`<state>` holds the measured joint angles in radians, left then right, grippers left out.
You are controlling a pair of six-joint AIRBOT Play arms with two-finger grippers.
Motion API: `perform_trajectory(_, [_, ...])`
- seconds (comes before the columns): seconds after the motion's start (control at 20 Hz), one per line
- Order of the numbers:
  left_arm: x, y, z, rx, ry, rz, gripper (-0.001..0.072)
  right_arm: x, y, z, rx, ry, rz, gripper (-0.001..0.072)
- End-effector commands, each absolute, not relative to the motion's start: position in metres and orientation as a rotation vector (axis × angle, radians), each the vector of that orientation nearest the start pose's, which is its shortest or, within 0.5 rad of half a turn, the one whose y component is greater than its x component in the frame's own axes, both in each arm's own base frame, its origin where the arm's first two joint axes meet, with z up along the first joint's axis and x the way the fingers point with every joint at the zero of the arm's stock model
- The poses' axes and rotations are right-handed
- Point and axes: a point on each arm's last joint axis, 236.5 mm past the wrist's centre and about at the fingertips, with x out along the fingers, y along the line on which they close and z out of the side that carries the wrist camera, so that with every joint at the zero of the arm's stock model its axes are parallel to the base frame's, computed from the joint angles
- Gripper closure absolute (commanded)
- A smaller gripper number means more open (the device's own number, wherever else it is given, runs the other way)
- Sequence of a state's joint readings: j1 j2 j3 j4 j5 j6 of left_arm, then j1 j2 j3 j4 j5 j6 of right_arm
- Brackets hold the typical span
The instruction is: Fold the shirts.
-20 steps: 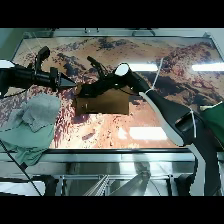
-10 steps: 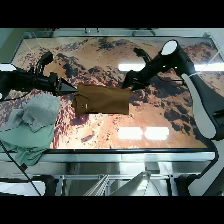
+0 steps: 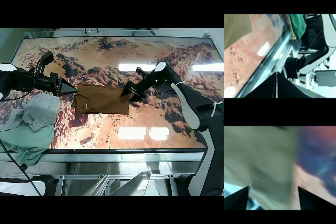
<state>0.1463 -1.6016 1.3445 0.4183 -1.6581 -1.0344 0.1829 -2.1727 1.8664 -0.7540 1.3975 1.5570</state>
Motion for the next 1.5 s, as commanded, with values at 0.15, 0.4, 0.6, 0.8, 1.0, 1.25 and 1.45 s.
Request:
perform_trajectory(0.15, [0.374,-0.163,0.086,-0.713,1.25,-1.109,0.0694,0.462,0.321,-0.082,0.832,1.553,0.843,0.0693])
perform_trajectory(0.4, [0.368,-0.163,0.088,-0.713,1.267,-1.131,0.0694,0.468,0.294,0.024,0.863,1.401,1.025,0.0694])
perform_trajectory(0.6, [0.364,-0.163,0.089,-0.712,1.276,-1.145,0.0694,0.482,0.191,0.129,0.769,1.181,0.886,0.0694])
perform_trajectory(0.8, [0.364,-0.163,0.089,-0.711,1.276,-1.145,0.0694,0.493,0.022,0.185,0.785,0.974,0.372,0.0694])
perform_trajectory(1.0, [0.364,-0.163,0.089,-0.71,1.276,-1.145,0.0694,0.43,-0.139,0.175,0.889,0.985,-0.129,0.0694])
perform_trajectory(1.25, [0.364,-0.163,0.087,-0.699,1.277,-1.144,0.0694,0.285,-0.269,0.143,0.77,1.194,-0.756,0.0694])
perform_trajectory(1.45, [0.362,-0.17,0.085,-0.683,1.279,-1.159,0.0694,0.251,-0.298,0.156,0.753,1.144,-0.896,0.0695])
